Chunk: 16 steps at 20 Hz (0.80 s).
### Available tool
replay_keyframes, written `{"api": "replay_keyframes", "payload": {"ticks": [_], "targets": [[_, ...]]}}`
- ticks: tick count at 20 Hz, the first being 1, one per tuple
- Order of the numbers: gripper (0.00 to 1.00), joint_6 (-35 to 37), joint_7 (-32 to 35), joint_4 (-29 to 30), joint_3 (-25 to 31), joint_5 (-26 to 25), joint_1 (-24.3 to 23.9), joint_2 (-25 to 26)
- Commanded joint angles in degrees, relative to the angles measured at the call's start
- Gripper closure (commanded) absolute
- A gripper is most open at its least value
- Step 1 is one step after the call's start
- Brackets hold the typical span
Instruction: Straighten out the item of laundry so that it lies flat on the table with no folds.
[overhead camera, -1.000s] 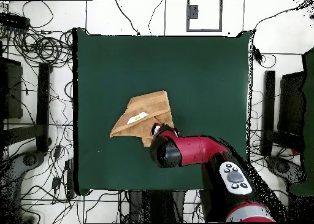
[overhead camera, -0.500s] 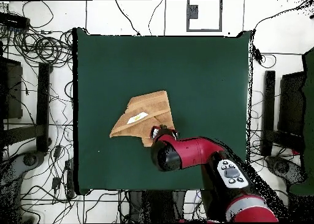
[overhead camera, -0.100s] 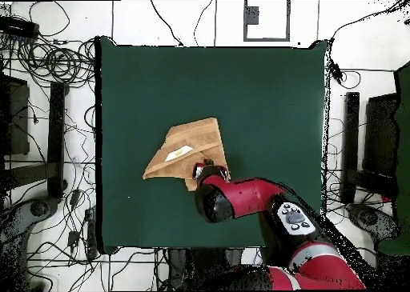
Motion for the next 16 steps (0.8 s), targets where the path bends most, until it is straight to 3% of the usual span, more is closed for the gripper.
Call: {"api": "replay_keyframes", "payload": {"ticks": [1,13,16], "targets": [[1.0,-7.2,3.6,-5.9,3.4,-1.4,2.4,4.2],[1.0,-19.7,6.0,-4.5,2.8,-0.4,1.8,5.3],[1.0,-18.2,5.7,-4.7,3.6,-1.2,1.3,5.4]]}}
